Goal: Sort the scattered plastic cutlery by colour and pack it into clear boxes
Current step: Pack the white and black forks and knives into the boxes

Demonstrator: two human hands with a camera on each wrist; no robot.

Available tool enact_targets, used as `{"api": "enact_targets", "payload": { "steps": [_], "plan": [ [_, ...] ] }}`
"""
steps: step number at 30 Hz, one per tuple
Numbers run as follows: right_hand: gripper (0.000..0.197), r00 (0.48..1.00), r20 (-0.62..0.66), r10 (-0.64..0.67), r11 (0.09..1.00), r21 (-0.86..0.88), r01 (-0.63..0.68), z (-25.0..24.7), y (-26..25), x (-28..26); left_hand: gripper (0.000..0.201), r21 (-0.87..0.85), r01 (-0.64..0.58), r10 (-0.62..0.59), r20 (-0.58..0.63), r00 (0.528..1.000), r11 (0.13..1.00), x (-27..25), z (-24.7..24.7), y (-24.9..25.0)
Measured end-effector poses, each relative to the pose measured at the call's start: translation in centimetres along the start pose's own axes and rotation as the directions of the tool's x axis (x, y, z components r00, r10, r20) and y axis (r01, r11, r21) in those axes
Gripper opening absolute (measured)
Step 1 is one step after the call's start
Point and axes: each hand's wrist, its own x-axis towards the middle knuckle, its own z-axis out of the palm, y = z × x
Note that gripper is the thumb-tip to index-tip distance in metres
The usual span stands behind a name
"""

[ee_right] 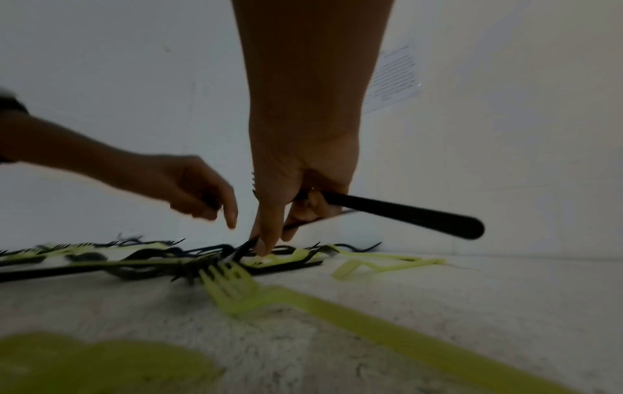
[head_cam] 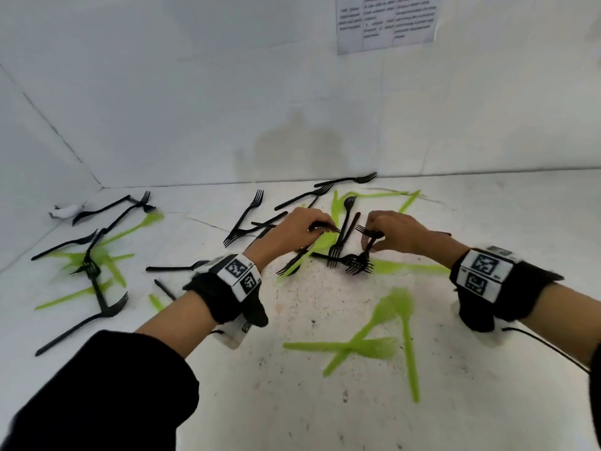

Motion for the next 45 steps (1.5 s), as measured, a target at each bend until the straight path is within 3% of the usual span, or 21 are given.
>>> {"api": "enact_targets", "payload": {
  "steps": [3, 5, 10, 15, 17, 20, 22, 24, 27, 30, 33, 35, 38, 41, 45],
  "plan": [
    [0.018, 0.997, -0.061, 0.053, 0.997, 0.059, -0.049, -1.5, 0.5, -1.5, 0.035, 0.137, -0.050, 0.019, 0.216, 0.976, 0.989, 1.1, 0.4, -0.8],
    [0.019, 0.987, -0.117, 0.106, 0.993, -0.036, -0.111, -2.5, 0.6, -2.7, 0.043, 0.218, -0.120, 0.037, 0.349, 0.936, 0.969, 1.8, 0.8, -1.1],
    [0.013, 0.930, -0.269, 0.249, 0.952, -0.109, -0.286, -4.2, 0.9, -5.2, 0.040, 0.228, -0.214, 0.085, 0.471, 0.878, 0.950, 3.2, 1.6, -1.6],
    [0.011, 0.813, -0.412, 0.411, 0.904, 0.068, -0.423, -4.1, 1.2, -7.2, 0.023, 0.098, -0.250, 0.192, 0.397, 0.897, 0.963, 3.7, 1.9, -2.1],
    [0.007, 0.788, -0.399, 0.468, 0.882, 0.164, -0.441, -3.7, 0.8, -7.5, 0.017, 0.027, -0.281, 0.264, 0.273, 0.925, 0.959, 3.6, 1.7, -2.0],
    [0.004, 0.806, -0.292, 0.515, 0.830, 0.404, -0.384, -2.8, -0.1, -7.3, 0.015, -0.099, -0.308, 0.312, 0.030, 0.950, 0.946, 3.7, 1.1, -1.2],
    [0.006, 0.839, -0.136, 0.527, 0.692, 0.641, -0.331, -2.3, -1.1, -6.7, 0.014, -0.238, -0.248, 0.225, -0.121, 0.967, 0.939, 3.6, 0.6, -0.5],
    [0.007, 0.865, 0.001, 0.502, 0.613, 0.705, -0.356, -1.6, -2.1, -5.7, 0.013, -0.369, -0.194, 0.120, -0.214, 0.969, 0.909, 3.3, 0.0, 0.1],
    [0.008, 0.890, 0.042, 0.455, 0.725, 0.563, -0.397, -0.3, -3.2, -3.9, 0.020, -0.466, -0.139, 0.010, -0.269, 0.963, 0.874, 2.9, -1.2, 1.0],
    [0.017, 0.934, 0.119, 0.338, 0.844, 0.400, -0.357, 1.1, -3.8, -2.9, 0.031, -0.574, -0.110, -0.055, -0.262, 0.964, 0.812, 3.1, -2.5, 1.5],
    [0.033, 0.926, 0.214, 0.310, 0.910, 0.214, -0.354, 2.0, -4.3, -2.8, 0.037, -0.519, -0.038, -0.107, -0.246, 0.963, 0.854, 3.7, -3.1, 1.9],
    [0.027, 0.919, 0.188, 0.348, 0.907, 0.181, -0.380, 1.9, -4.1, -3.1, 0.031, -0.446, 0.053, -0.173, -0.233, 0.957, 0.893, 4.7, -2.8, 1.8],
    [0.025, 0.919, 0.135, 0.371, 0.861, 0.321, -0.395, 0.7, -3.1, -4.3, 0.027, -0.254, 0.201, -0.245, -0.153, 0.957, 0.946, 6.5, -1.8, 0.7],
    [0.020, 0.899, -0.009, 0.438, 0.807, 0.446, -0.388, -0.7, -1.6, -6.4, 0.025, -0.168, 0.293, -0.309, -0.078, 0.948, 0.941, 8.3, 0.2, -0.8],
    [0.017, 0.829, -0.198, 0.523, 0.667, 0.701, -0.252, -3.1, 0.3, -9.0, 0.041, 0.046, 0.378, -0.379, 0.016, 0.925, 0.925, 10.4, 3.6, -2.9]
  ]
}}
